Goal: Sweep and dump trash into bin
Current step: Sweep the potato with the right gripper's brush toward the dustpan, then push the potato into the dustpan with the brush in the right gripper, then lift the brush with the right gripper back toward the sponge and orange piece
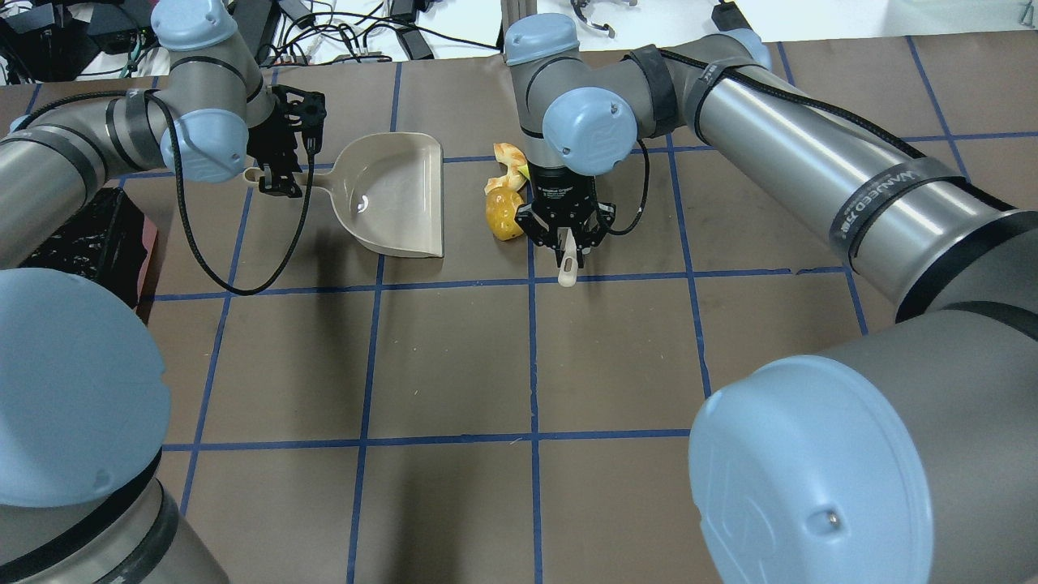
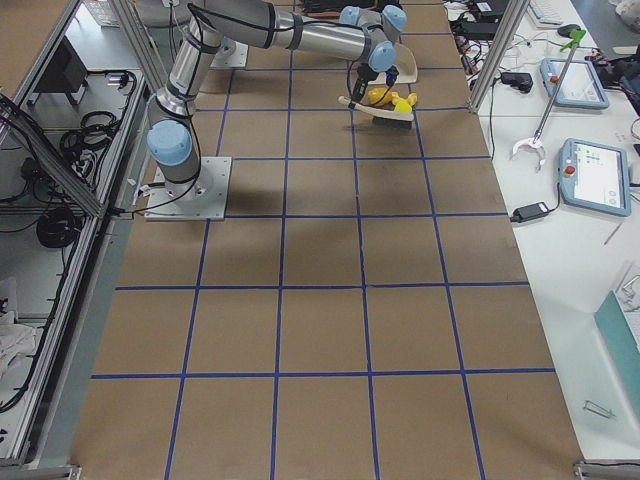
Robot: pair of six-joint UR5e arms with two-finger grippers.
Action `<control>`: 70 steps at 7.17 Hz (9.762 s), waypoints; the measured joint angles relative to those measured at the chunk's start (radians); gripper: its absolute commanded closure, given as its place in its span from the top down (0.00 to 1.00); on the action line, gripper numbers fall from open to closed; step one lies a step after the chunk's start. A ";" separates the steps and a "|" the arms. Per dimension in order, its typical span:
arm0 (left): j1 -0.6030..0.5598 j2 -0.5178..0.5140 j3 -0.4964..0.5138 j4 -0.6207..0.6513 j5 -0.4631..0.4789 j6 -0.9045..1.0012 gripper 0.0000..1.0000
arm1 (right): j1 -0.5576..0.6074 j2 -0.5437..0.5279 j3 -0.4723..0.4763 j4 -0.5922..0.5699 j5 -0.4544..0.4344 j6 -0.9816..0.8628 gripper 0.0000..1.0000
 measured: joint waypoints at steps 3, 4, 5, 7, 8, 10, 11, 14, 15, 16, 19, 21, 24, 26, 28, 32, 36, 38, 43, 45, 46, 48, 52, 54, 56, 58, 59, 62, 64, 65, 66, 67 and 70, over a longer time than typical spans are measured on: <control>0.000 -0.005 0.001 0.000 0.002 0.000 0.00 | 0.022 0.008 -0.011 -0.009 0.027 0.029 0.18; 0.000 -0.005 0.001 0.000 0.004 0.000 0.00 | 0.031 0.012 -0.013 -0.013 0.036 0.038 0.18; 0.000 -0.006 0.001 0.000 0.004 0.000 0.00 | 0.043 0.021 -0.013 -0.025 0.041 0.052 0.18; 0.000 -0.007 0.001 0.001 0.006 0.000 0.00 | 0.069 0.033 -0.015 -0.047 0.048 0.085 0.18; 0.000 -0.007 0.001 0.001 0.006 0.000 0.00 | 0.077 0.039 -0.016 -0.056 0.059 0.098 0.18; 0.000 -0.008 0.001 0.002 0.006 0.000 0.00 | 0.084 0.048 -0.027 -0.069 0.077 0.116 0.18; 0.000 -0.008 0.001 0.002 0.006 0.000 0.00 | 0.086 0.052 -0.031 -0.071 0.081 0.124 0.18; 0.000 -0.009 0.002 0.004 0.006 0.000 0.00 | 0.094 0.062 -0.047 -0.079 0.105 0.142 0.18; 0.000 -0.008 0.002 0.004 0.006 0.000 0.00 | 0.097 0.067 -0.054 -0.080 0.108 0.148 0.18; 0.000 -0.007 0.003 0.003 0.006 -0.002 0.00 | 0.102 0.077 -0.065 -0.087 0.115 0.159 0.18; 0.000 -0.006 0.003 0.004 0.012 -0.006 0.00 | 0.122 0.112 -0.109 -0.105 0.136 0.193 0.18; 0.000 -0.006 0.003 0.004 0.015 -0.007 0.00 | 0.136 0.117 -0.118 -0.107 0.154 0.212 0.18; 0.000 -0.008 0.003 0.005 0.017 -0.008 0.00 | 0.154 0.119 -0.127 -0.108 0.172 0.236 0.18; 0.000 -0.010 0.003 0.006 0.017 -0.009 0.00 | 0.159 0.123 -0.135 -0.114 0.190 0.243 0.18; 0.000 -0.012 0.002 0.006 0.016 -0.011 0.00 | 0.171 0.142 -0.155 -0.119 0.195 0.257 0.18; 0.000 -0.014 0.003 0.008 0.016 -0.011 0.00 | 0.186 0.158 -0.188 -0.123 0.235 0.267 0.18; 0.000 -0.016 0.003 0.010 0.016 -0.011 0.00 | 0.212 0.170 -0.204 -0.164 0.282 0.281 0.18; 0.000 -0.018 0.003 0.011 0.017 -0.011 0.00 | 0.222 0.173 -0.220 -0.174 0.308 0.301 0.18; 0.000 -0.018 0.003 0.013 0.017 -0.011 0.00 | 0.240 0.174 -0.241 -0.232 0.389 0.362 0.18; 0.000 -0.017 0.003 0.014 0.018 -0.012 0.00 | 0.251 0.173 -0.260 -0.247 0.429 0.403 0.18; 0.000 -0.017 0.003 0.014 0.020 -0.013 0.00 | 0.258 0.172 -0.271 -0.252 0.447 0.421 0.18; 0.000 -0.013 0.003 0.013 0.021 -0.015 0.00 | 0.267 0.163 -0.283 -0.254 0.465 0.441 0.18; 0.000 -0.012 0.003 0.013 0.021 -0.017 0.00 | 0.254 0.098 -0.278 -0.154 0.430 0.356 0.18; 0.000 -0.015 0.003 0.014 0.021 -0.017 0.00 | 0.225 0.076 -0.273 -0.068 0.352 0.223 0.19; 0.000 -0.016 0.003 0.014 0.022 -0.017 0.00 | 0.185 0.074 -0.272 0.000 0.267 0.099 0.19; 0.000 -0.017 0.003 0.015 0.022 -0.017 0.00 | 0.153 0.082 -0.273 0.029 0.188 0.004 0.20; 0.000 -0.018 0.003 0.014 0.021 -0.017 0.00 | 0.136 0.086 -0.277 0.042 0.150 -0.052 0.20; 0.000 -0.019 0.003 0.015 0.022 -0.017 0.00 | 0.089 0.111 -0.300 0.086 0.072 -0.225 0.21; 0.001 -0.019 0.003 0.015 0.023 -0.016 0.00 | 0.071 0.161 -0.349 0.094 0.018 -0.281 0.20; 0.002 -0.018 0.003 0.015 0.026 -0.015 0.00 | 0.065 0.179 -0.364 0.093 -0.001 -0.304 0.21; 0.002 -0.017 0.003 0.015 0.030 -0.015 0.00 | 0.056 0.189 -0.377 0.091 -0.013 -0.329 0.21; 0.003 -0.015 0.003 0.016 0.032 -0.015 0.00 | 0.043 0.202 -0.395 0.087 -0.020 -0.353 0.21; 0.001 -0.010 0.003 0.014 0.042 -0.015 0.00 | 0.033 0.250 -0.445 0.070 -0.028 -0.380 0.21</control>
